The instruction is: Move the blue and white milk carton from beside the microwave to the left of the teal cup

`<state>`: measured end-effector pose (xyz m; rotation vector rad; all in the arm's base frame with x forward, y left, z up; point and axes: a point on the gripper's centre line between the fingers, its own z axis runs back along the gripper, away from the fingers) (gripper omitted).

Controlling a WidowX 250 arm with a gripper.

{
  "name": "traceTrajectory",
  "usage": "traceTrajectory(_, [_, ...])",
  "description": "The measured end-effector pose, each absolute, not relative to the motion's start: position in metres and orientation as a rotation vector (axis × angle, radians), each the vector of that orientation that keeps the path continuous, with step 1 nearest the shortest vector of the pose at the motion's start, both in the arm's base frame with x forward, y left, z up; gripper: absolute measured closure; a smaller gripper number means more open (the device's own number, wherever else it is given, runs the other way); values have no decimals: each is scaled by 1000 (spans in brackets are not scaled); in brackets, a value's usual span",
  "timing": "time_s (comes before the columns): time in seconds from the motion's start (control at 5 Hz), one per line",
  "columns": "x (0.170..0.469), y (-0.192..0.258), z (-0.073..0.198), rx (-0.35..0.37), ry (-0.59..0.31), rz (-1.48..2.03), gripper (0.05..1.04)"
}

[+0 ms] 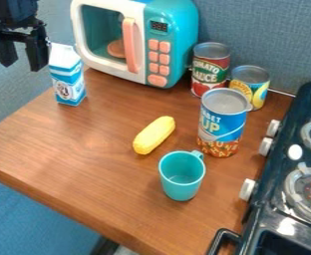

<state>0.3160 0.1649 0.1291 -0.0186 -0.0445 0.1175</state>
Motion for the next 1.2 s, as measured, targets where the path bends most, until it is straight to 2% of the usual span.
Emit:
traceTrajectory(0.2, [314,164,114,-37,-4,126,83])
traceTrajectory(0.4, [315,166,117,3,9,176,83])
traceTrajectory(1.2, [366,157,138,63,-81,210,83])
